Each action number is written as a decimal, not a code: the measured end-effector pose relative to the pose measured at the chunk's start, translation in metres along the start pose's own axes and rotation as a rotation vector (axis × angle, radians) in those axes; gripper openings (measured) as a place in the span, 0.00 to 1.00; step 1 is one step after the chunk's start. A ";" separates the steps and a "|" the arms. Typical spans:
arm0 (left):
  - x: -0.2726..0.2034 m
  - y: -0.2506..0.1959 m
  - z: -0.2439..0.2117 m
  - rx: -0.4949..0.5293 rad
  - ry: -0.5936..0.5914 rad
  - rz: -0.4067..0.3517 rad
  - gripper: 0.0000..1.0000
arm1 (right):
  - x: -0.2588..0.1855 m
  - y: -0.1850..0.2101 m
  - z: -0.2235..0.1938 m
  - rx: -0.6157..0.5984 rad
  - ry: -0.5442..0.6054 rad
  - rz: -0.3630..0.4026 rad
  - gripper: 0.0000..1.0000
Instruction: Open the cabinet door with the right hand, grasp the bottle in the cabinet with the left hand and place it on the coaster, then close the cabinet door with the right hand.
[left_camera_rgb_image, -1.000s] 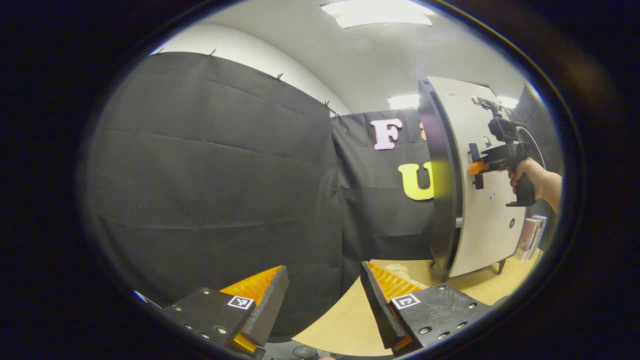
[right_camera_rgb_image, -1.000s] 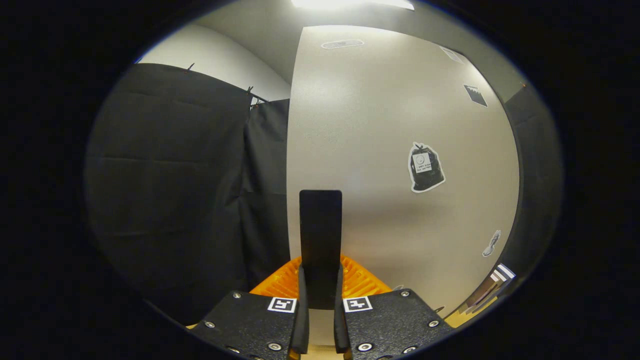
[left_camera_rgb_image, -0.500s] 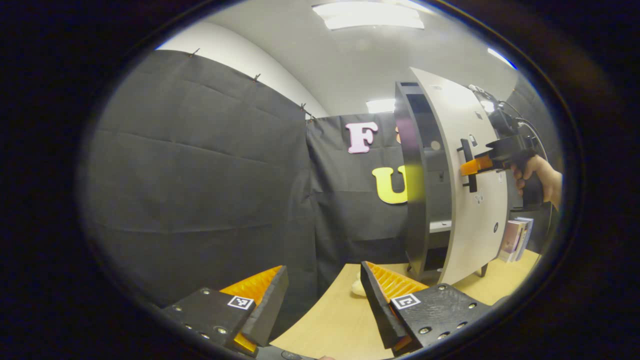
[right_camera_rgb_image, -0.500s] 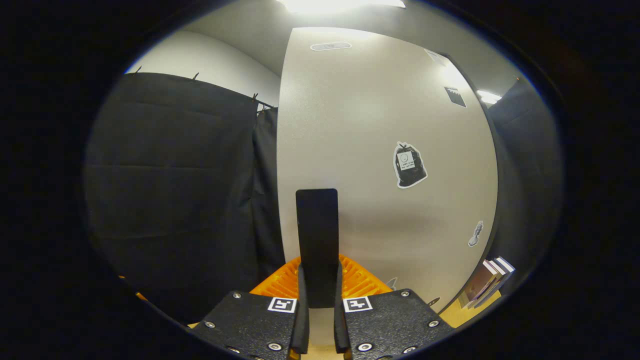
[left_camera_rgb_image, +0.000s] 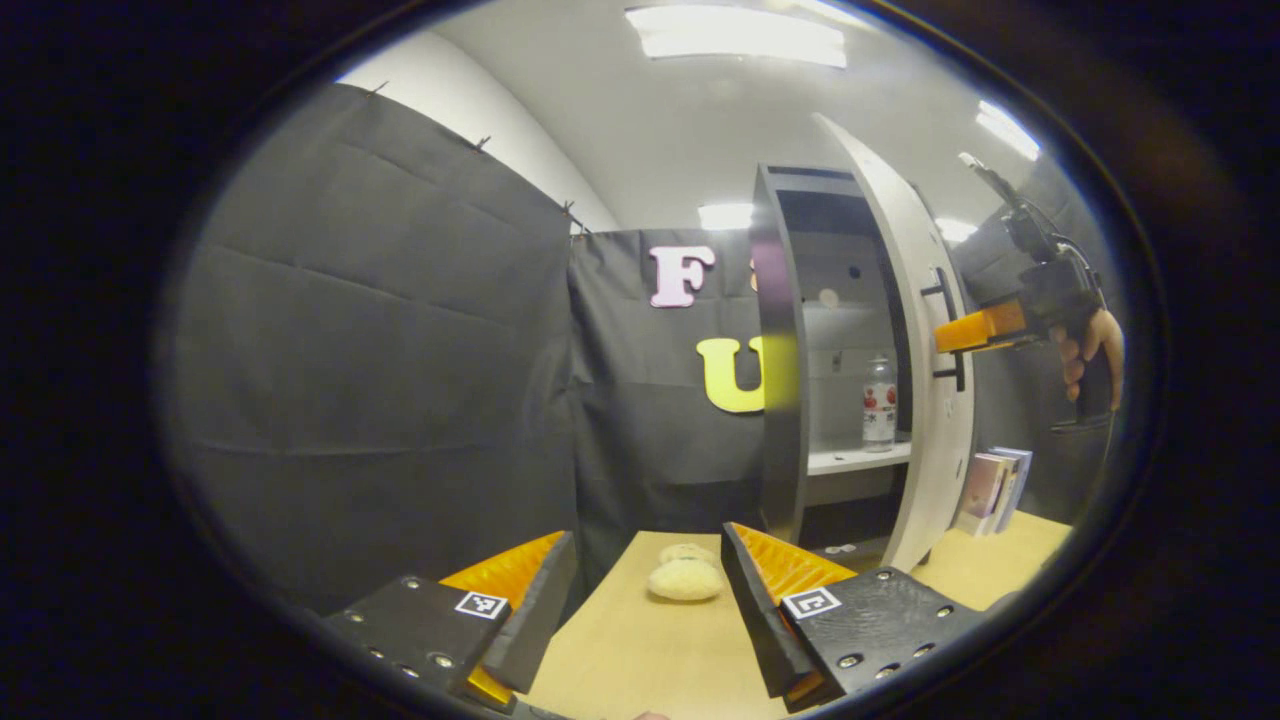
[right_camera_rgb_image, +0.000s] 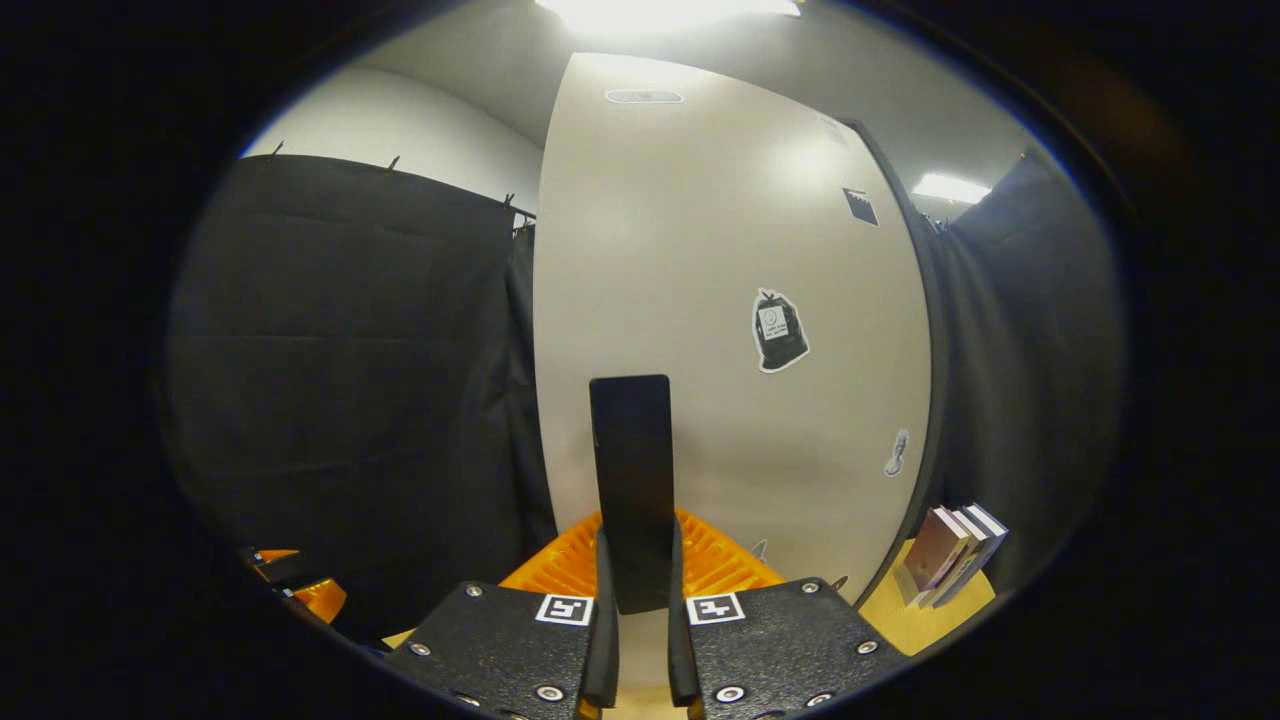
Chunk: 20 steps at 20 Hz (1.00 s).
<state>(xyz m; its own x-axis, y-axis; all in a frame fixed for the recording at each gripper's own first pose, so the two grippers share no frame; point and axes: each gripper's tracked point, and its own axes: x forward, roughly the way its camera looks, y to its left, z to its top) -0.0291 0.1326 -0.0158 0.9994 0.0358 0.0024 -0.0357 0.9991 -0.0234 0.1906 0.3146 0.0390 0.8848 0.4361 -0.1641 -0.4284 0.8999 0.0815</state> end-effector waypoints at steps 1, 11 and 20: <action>-0.001 -0.003 0.005 0.004 -0.007 -0.001 0.87 | -0.001 -0.001 -0.001 -0.001 0.002 0.002 0.19; -0.019 -0.086 0.013 -0.015 0.004 -0.023 0.87 | -0.024 -0.011 0.002 -0.002 -0.016 0.065 0.19; -0.013 -0.169 0.027 -0.012 0.001 -0.123 0.84 | -0.037 -0.030 0.005 -0.016 -0.022 0.030 0.19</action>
<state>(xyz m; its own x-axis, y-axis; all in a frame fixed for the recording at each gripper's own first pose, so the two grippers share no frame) -0.0363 -0.0360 0.0150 0.9962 -0.0875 0.0049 0.0876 0.9955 -0.0348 0.1713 0.2717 0.0478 0.8751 0.4631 -0.1403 -0.4577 0.8863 0.0705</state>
